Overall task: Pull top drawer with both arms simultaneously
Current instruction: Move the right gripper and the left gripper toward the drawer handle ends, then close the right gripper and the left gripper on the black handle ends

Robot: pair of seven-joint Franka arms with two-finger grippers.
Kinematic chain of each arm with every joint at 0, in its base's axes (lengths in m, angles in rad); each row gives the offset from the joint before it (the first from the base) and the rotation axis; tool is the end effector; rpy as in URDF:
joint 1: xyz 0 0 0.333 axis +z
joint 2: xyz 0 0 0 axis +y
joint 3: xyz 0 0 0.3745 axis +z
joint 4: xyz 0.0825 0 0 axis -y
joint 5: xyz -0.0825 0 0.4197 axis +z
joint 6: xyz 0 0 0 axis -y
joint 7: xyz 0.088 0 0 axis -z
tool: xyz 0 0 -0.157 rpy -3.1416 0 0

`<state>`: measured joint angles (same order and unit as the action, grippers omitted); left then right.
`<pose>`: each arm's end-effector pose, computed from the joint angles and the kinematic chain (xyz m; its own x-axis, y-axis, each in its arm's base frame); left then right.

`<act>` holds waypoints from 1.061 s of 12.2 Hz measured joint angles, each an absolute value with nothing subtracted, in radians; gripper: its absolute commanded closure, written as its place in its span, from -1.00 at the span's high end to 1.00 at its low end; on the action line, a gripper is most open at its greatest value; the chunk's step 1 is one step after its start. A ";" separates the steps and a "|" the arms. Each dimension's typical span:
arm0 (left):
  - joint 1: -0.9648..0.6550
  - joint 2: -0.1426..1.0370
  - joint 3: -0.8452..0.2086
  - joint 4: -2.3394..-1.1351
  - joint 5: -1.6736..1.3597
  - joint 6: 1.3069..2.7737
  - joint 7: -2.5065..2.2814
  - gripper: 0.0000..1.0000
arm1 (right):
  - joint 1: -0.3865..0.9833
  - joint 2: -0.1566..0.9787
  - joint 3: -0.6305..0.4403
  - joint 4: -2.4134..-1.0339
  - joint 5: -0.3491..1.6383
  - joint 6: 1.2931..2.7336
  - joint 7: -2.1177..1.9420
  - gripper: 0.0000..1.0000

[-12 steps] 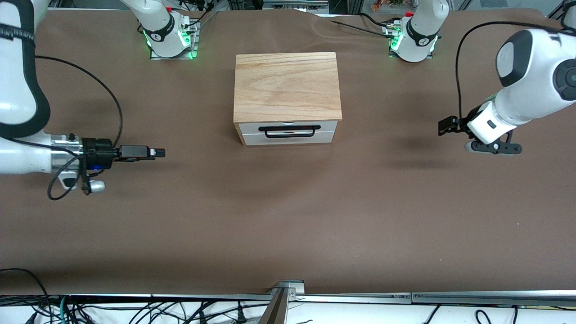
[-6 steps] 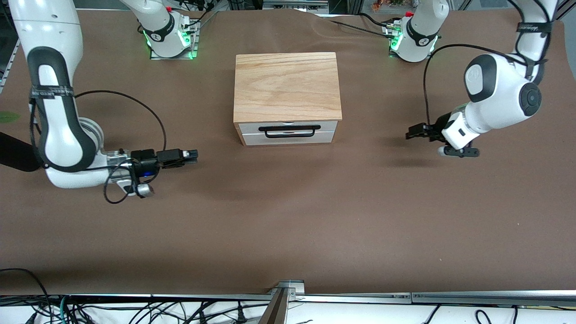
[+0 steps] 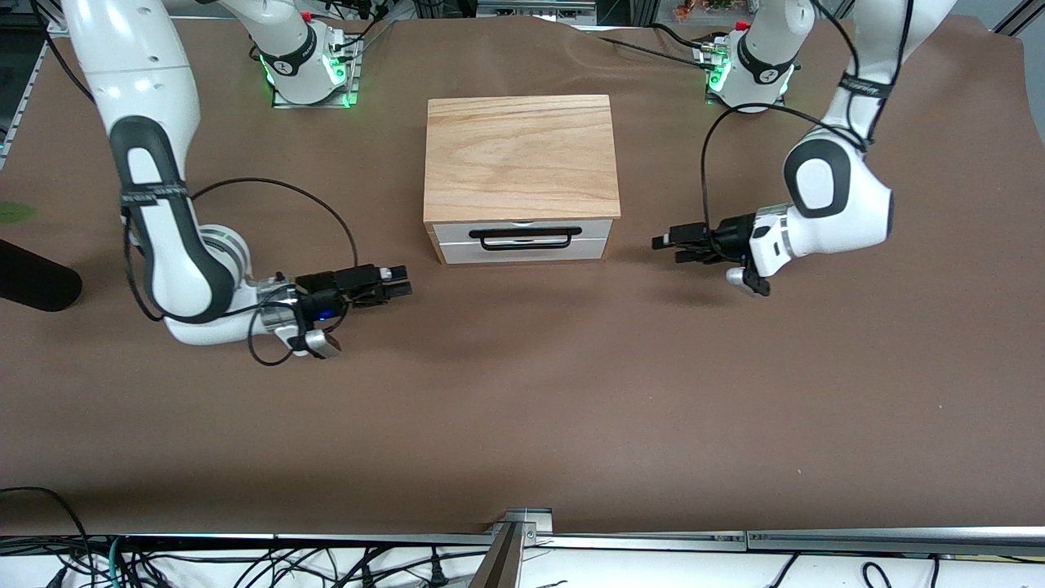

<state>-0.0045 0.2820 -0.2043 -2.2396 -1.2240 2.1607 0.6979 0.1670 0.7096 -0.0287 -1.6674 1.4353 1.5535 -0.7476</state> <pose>0.5379 -0.1935 0.2370 0.9959 -0.0214 -0.0876 0.0594 -0.5748 0.8161 0.6704 0.2550 0.2384 0.9671 0.2457 -0.0657 -0.0388 -0.1128 -0.9929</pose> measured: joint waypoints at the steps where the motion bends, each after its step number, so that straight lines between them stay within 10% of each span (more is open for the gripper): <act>1: -0.005 0.306 -0.229 -2.239 -1.326 2.156 0.752 1.00 | 0.182 0.738 -0.028 -1.667 1.465 1.554 -0.785 1.00; 13: -0.027 0.479 -0.365 -2.199 -1.773 2.023 1.107 0.50 | 0.305 0.823 -0.026 -1.668 1.578 1.583 -0.907 1.00</act>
<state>-0.0272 0.4794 -0.3646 -2.1989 -1.7730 2.0228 1.1072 0.3052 0.8228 -0.0260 -1.6677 1.5781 1.5828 -0.9072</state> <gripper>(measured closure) 0.247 0.000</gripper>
